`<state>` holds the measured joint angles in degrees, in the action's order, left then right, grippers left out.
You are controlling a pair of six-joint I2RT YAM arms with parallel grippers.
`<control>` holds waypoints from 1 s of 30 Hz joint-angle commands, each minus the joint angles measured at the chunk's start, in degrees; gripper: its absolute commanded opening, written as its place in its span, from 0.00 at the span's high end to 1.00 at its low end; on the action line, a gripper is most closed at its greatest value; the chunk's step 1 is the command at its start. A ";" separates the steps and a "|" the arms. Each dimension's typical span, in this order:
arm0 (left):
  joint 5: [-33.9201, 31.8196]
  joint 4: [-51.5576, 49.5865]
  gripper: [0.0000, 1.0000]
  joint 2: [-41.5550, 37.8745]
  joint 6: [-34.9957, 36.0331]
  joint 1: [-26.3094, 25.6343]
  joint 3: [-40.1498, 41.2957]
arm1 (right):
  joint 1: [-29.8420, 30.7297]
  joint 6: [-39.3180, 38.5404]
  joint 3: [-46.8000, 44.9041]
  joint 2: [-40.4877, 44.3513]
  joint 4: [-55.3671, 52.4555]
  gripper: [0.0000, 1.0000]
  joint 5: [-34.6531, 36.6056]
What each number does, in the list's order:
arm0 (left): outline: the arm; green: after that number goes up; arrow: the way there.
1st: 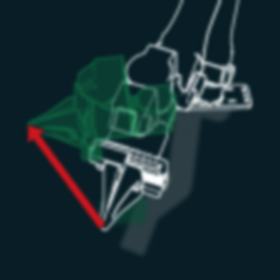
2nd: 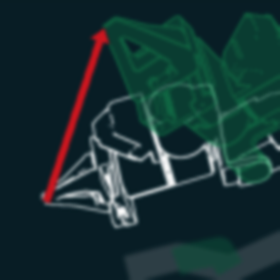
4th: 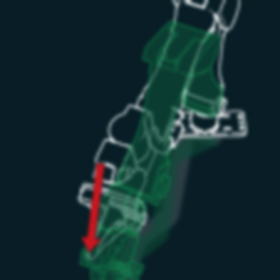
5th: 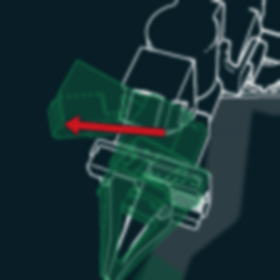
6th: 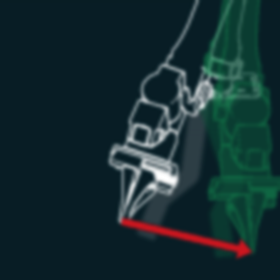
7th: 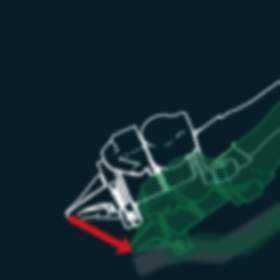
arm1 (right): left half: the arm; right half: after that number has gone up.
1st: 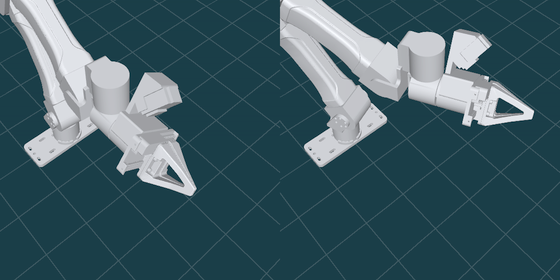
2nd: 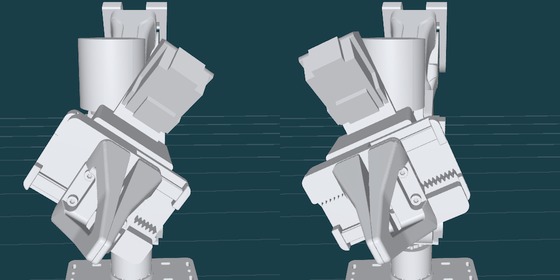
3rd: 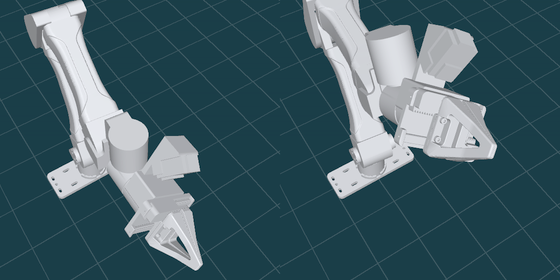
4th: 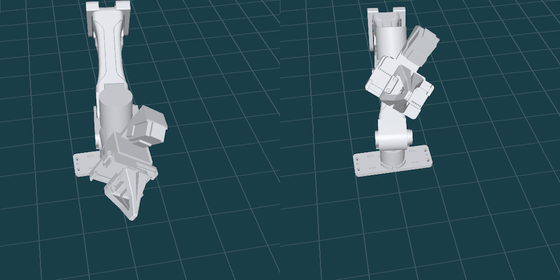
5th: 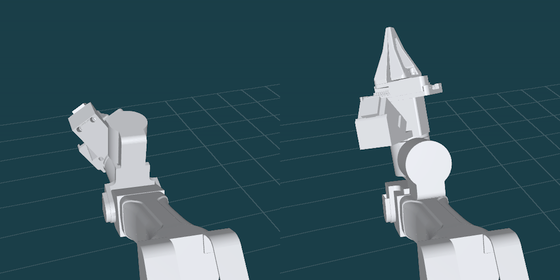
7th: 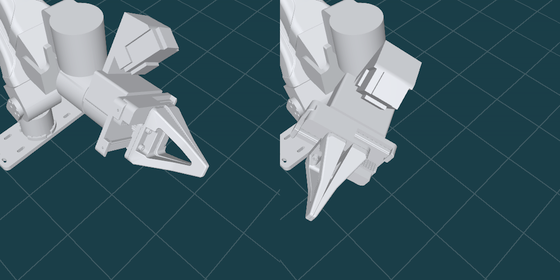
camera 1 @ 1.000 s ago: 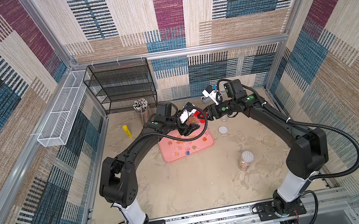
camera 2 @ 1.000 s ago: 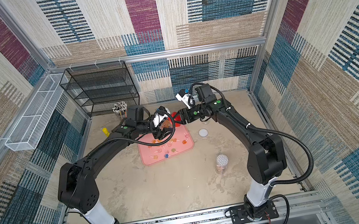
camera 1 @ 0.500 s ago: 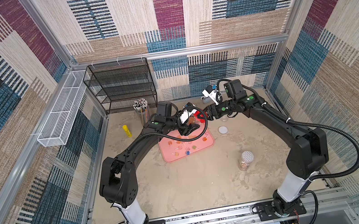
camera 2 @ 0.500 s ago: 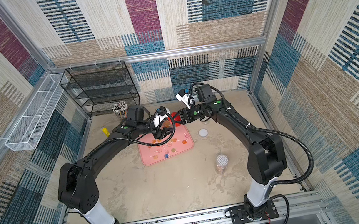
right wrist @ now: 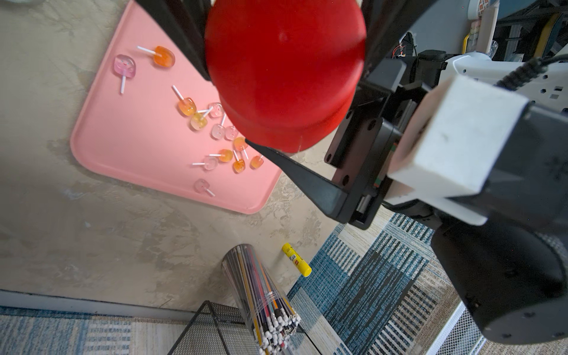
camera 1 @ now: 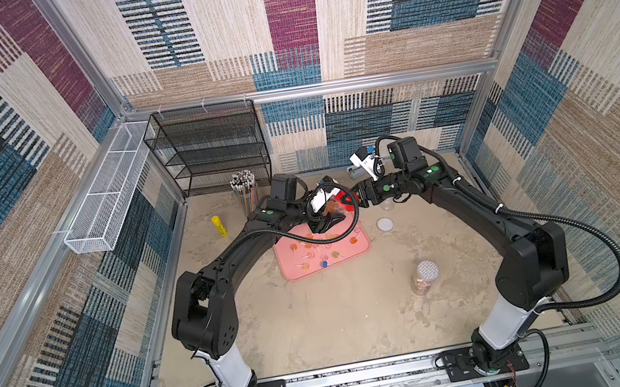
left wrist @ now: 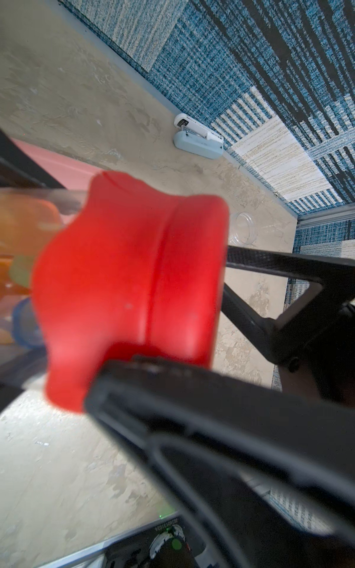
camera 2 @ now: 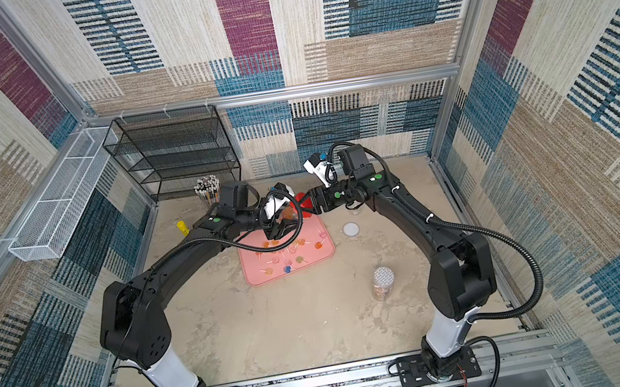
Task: Pour the candies out of the jar
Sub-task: Pick up the jar from the center of the board.
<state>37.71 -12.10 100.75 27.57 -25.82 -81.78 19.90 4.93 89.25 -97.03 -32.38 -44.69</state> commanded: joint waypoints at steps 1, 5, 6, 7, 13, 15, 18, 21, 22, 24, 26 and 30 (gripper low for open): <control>-1.85 -0.47 0.65 0.33 -1.28 0.30 -1.01 | 0.14 -0.58 -0.29 0.62 -0.05 0.60 -4.33; -1.95 0.20 1.00 0.35 -1.54 0.26 -0.74 | 0.14 -0.45 -0.66 0.91 0.35 0.60 -4.48; -1.98 0.23 1.00 0.34 -1.66 0.25 -0.84 | 0.14 -0.46 -0.68 0.88 0.36 0.60 -4.46; -2.06 0.31 1.00 0.25 -1.67 0.24 -0.75 | 0.14 -0.45 -0.77 0.88 0.39 0.60 -4.37; -2.31 1.62 1.00 -0.73 -1.75 0.25 0.60 | 0.15 -0.06 -0.91 1.14 0.86 0.59 -4.21; -2.05 2.15 1.00 -1.13 -1.80 0.23 1.08 | 0.14 0.60 -1.02 1.35 1.45 0.52 -3.84; -1.65 2.50 1.00 -1.68 -2.14 0.18 1.53 | 0.14 2.07 -1.29 1.56 2.92 0.37 -3.00; -1.51 2.42 1.00 -1.96 -3.08 0.18 1.69 | 0.14 4.31 -2.19 2.47 5.84 0.19 -0.47; -1.50 2.65 1.00 -2.04 -3.41 0.19 1.94 | 0.06 4.99 -2.28 2.70 6.45 0.13 0.26; -1.29 4.20 1.00 -2.68 -4.68 0.16 2.95 | 0.05 6.05 -2.07 2.94 7.41 0.05 1.79; -1.07 6.66 1.00 -3.39 -6.34 0.18 4.62 | -0.04 6.88 -2.09 3.07 8.11 0.01 2.32; -2.26 10.19 1.00 -4.54 -9.41 0.24 6.75 | -0.04 9.58 -2.28 3.67 9.66 0.00 5.91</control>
<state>35.97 -7.51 97.27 22.11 -25.71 -75.85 19.90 11.46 87.09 -94.30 -26.17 -42.48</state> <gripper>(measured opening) 0.595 0.995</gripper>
